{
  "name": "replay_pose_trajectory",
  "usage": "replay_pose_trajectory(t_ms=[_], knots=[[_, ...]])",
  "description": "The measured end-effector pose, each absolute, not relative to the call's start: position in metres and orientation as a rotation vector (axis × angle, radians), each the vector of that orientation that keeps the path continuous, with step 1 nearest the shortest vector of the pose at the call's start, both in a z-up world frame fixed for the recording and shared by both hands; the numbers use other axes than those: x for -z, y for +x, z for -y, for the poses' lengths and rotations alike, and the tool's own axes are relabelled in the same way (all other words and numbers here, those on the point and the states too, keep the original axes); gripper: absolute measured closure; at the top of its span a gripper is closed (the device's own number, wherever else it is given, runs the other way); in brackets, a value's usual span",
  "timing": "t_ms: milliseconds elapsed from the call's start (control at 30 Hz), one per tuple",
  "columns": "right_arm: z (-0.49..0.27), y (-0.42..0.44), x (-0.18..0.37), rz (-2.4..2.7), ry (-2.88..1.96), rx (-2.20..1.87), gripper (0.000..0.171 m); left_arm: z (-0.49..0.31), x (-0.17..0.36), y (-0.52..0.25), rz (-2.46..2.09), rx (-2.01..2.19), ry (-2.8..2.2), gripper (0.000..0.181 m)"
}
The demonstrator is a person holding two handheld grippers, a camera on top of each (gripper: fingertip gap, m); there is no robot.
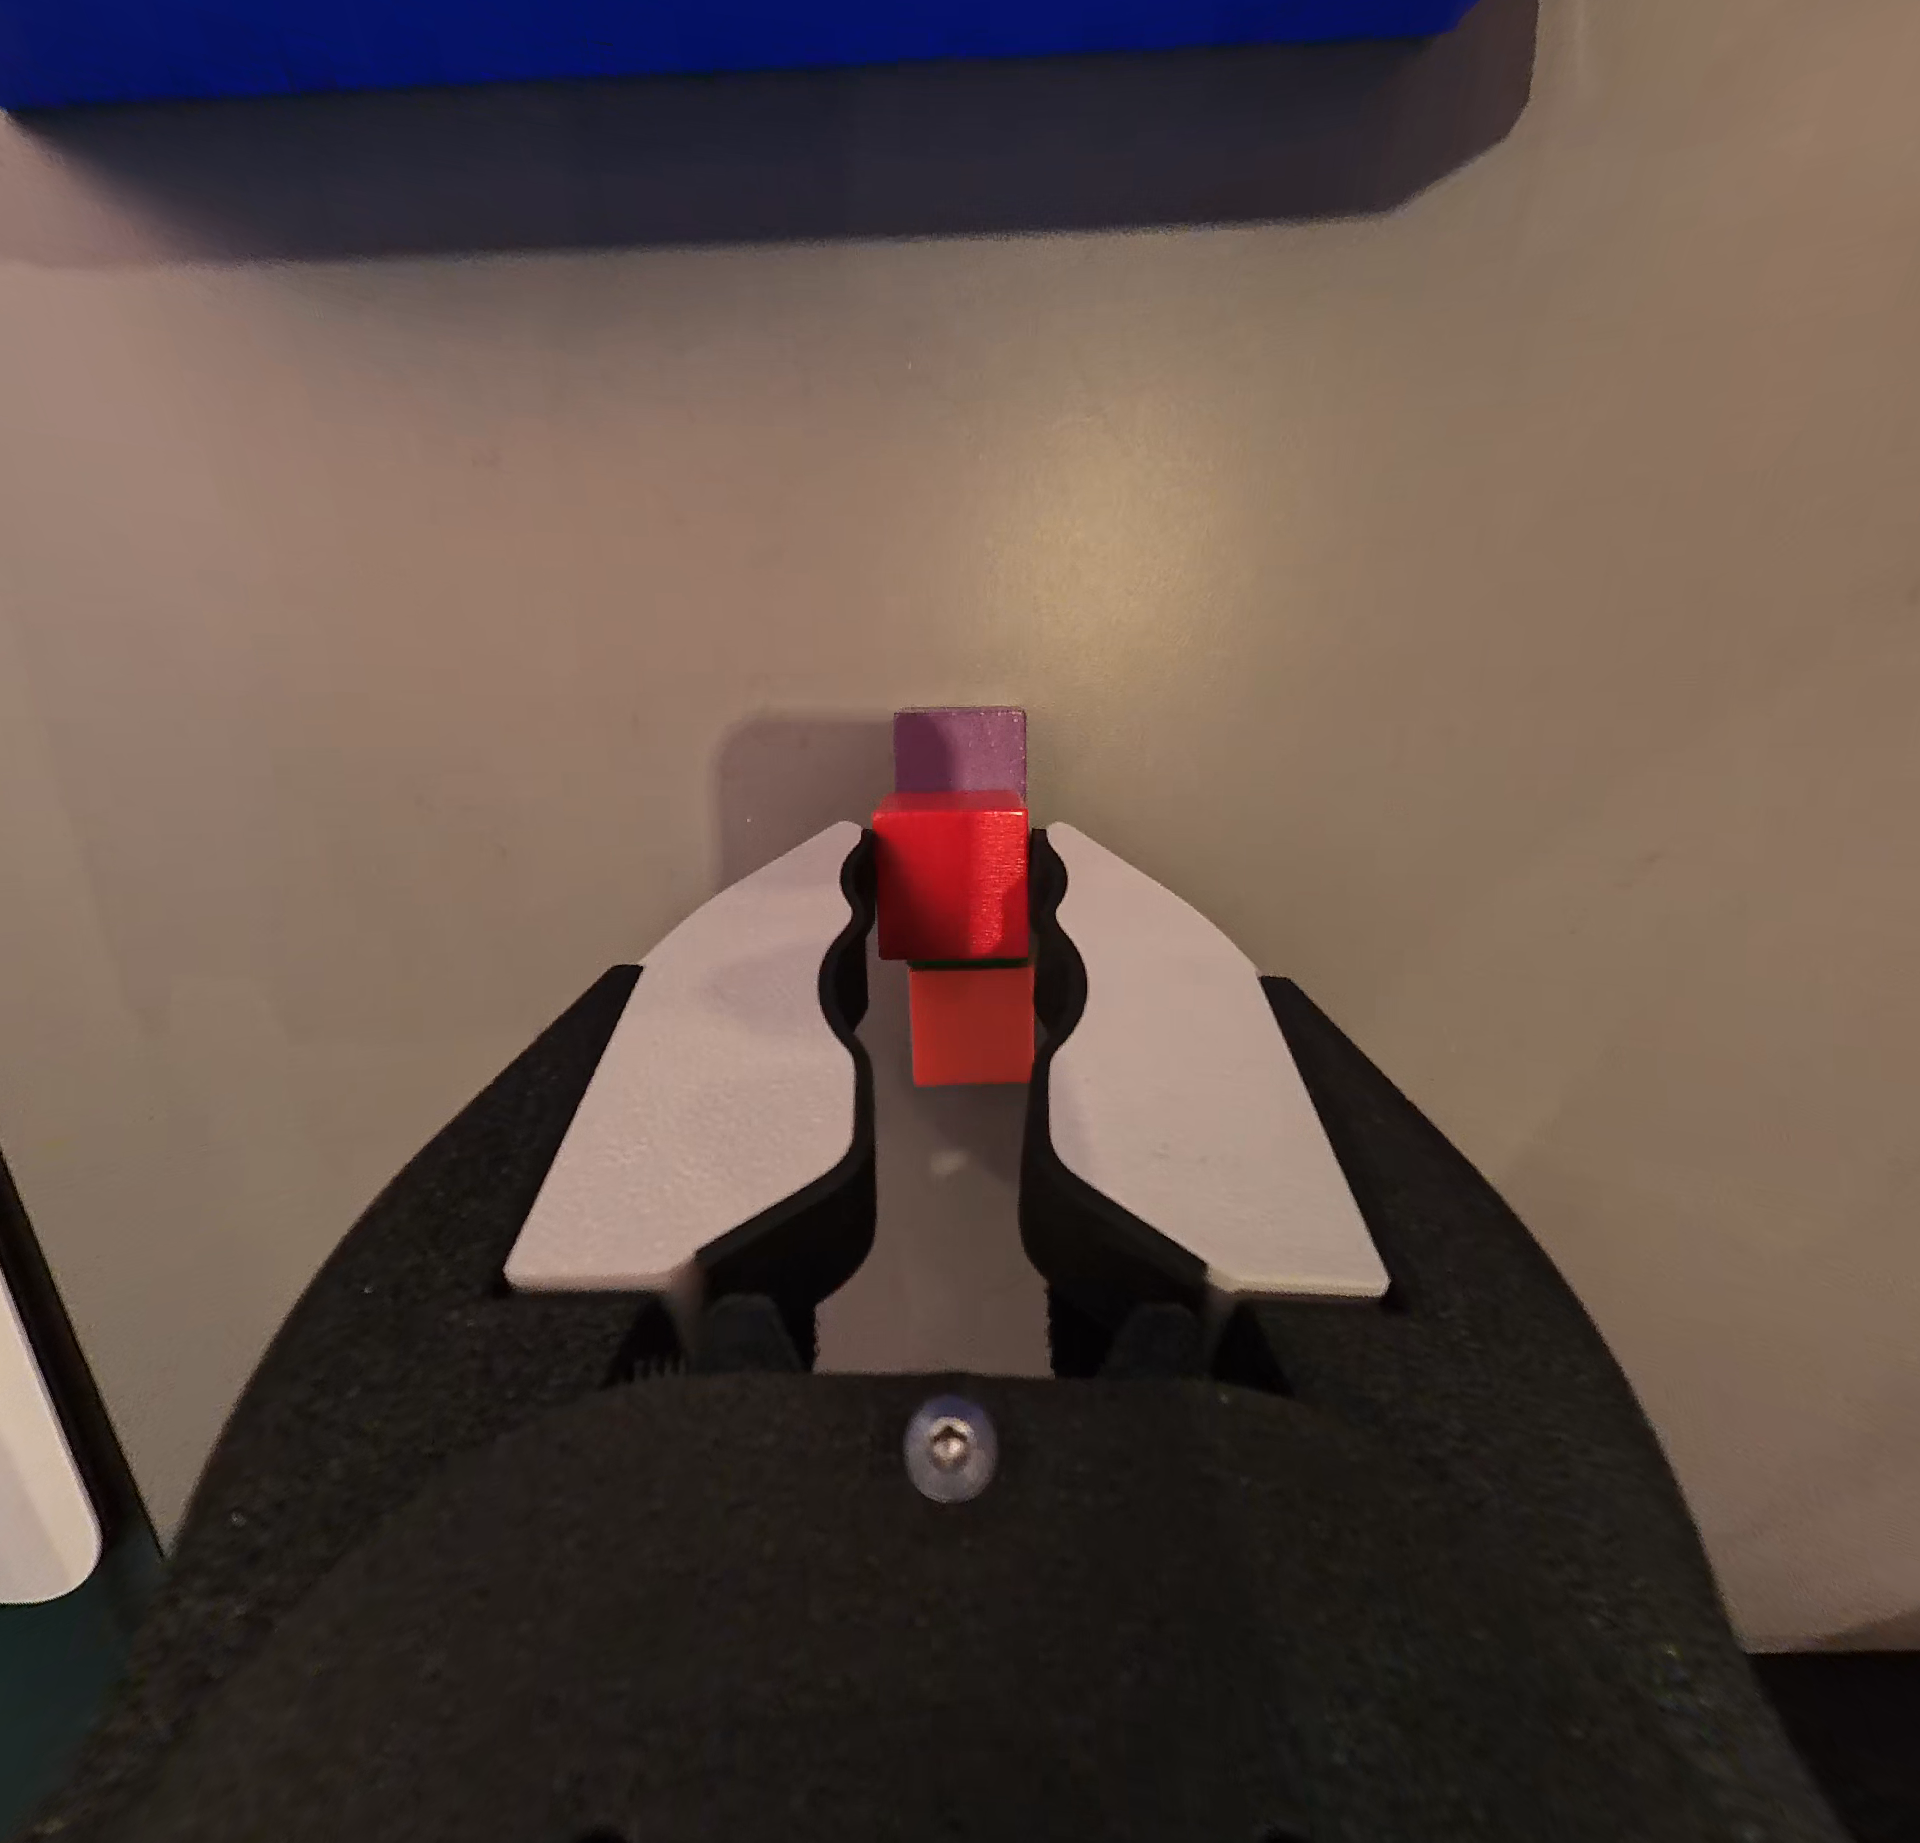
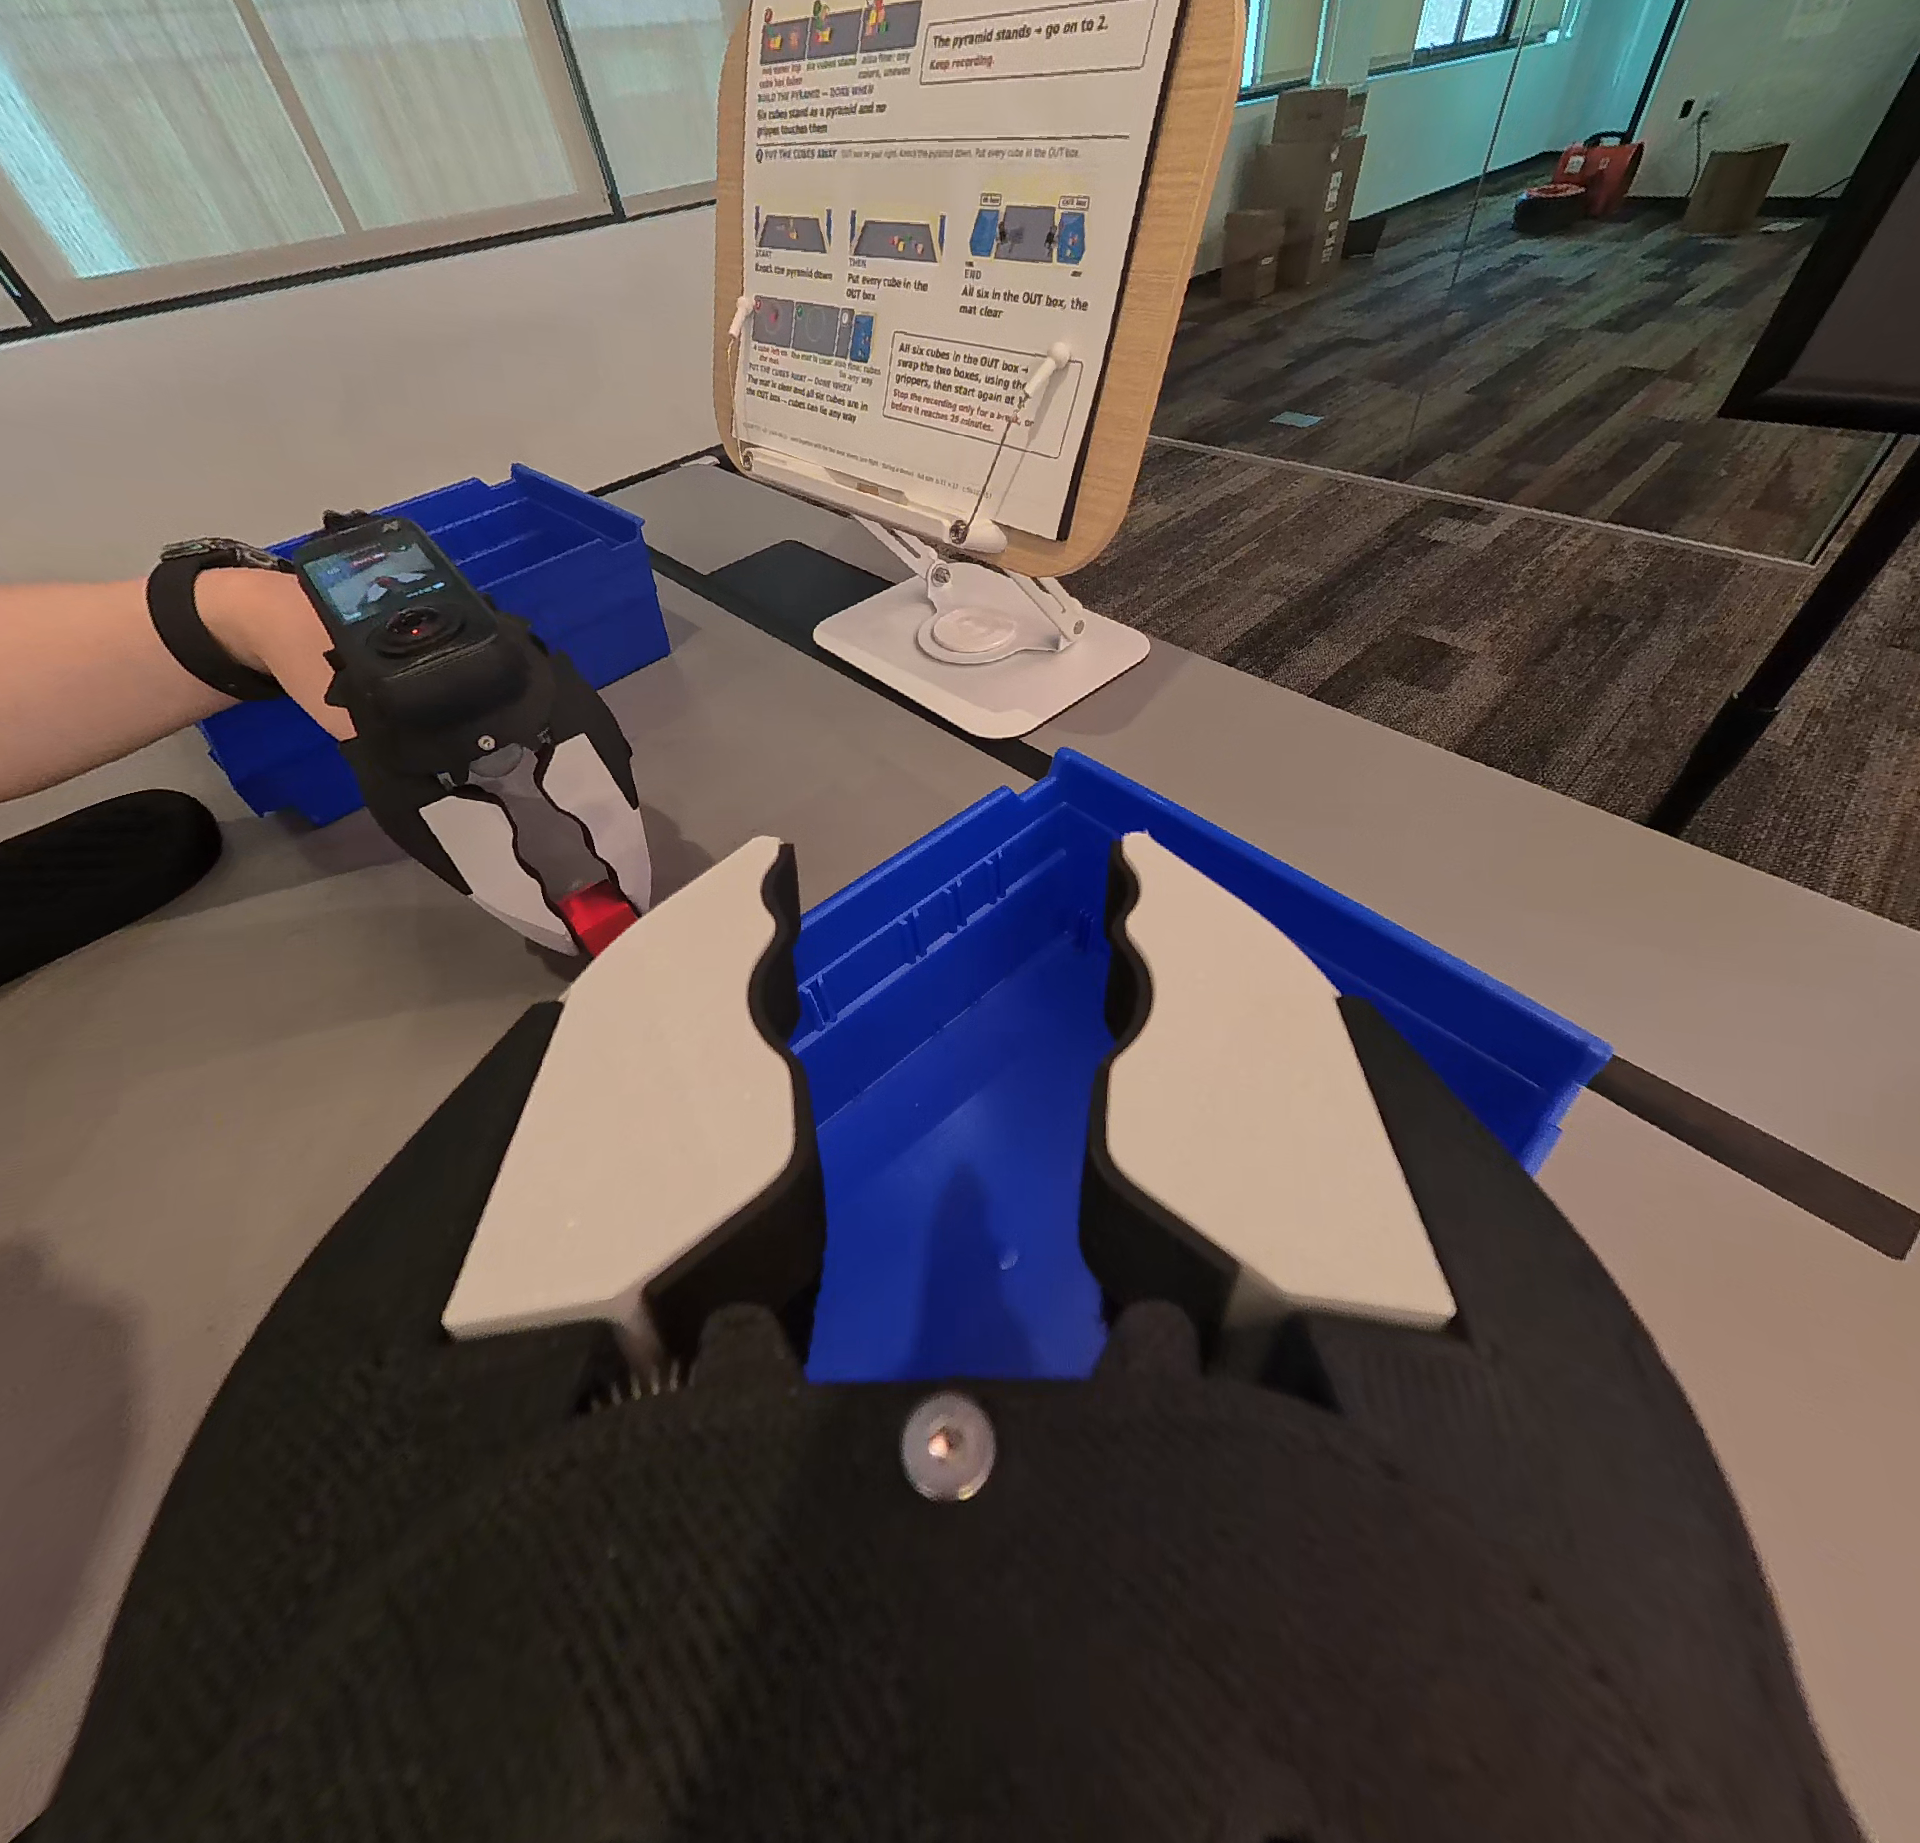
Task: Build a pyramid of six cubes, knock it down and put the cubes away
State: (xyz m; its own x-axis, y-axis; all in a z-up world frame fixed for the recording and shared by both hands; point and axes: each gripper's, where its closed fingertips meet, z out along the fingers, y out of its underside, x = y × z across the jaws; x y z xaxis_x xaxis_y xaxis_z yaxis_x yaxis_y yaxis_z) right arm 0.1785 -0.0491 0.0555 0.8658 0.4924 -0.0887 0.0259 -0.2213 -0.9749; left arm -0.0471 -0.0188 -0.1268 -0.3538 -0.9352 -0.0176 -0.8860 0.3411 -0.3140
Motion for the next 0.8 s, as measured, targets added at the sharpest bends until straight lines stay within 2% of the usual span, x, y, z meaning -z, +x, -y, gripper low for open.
replay_pose_trajectory(t_ms=[200,267,400,500,600,700,800], knots=[[0.049,0.180,-0.055,0.393,-1.756,-0.455,0.114,0.020,0.127,-0.045,-2.409,0.381,-1.650,0.153],[0.049,0.181,-0.054,0.391,-1.755,-0.455,0.114,0.021,0.126,-0.045,-2.406,0.389,-1.670,0.142],[0.050,0.182,-0.055,0.386,-1.751,-0.458,0.113,0.021,0.104,-0.038,-2.324,0.495,-1.672,0.134],[0.050,0.183,-0.054,0.386,-1.752,-0.456,0.114,0.016,0.062,-0.038,-2.190,0.587,-1.628,0.138],[0.051,0.184,-0.055,0.384,-1.748,-0.458,0.114,-0.003,-0.001,-0.055,-1.945,0.630,-1.564,0.138],[0.052,0.186,-0.056,0.374,-1.738,-0.460,0.114,-0.050,-0.061,-0.109,-1.643,0.526,-1.604,0.139],[0.052,0.189,-0.058,0.361,-1.729,-0.468,0.114,-0.116,-0.083,-0.192,-1.381,0.323,-1.764,0.146]])
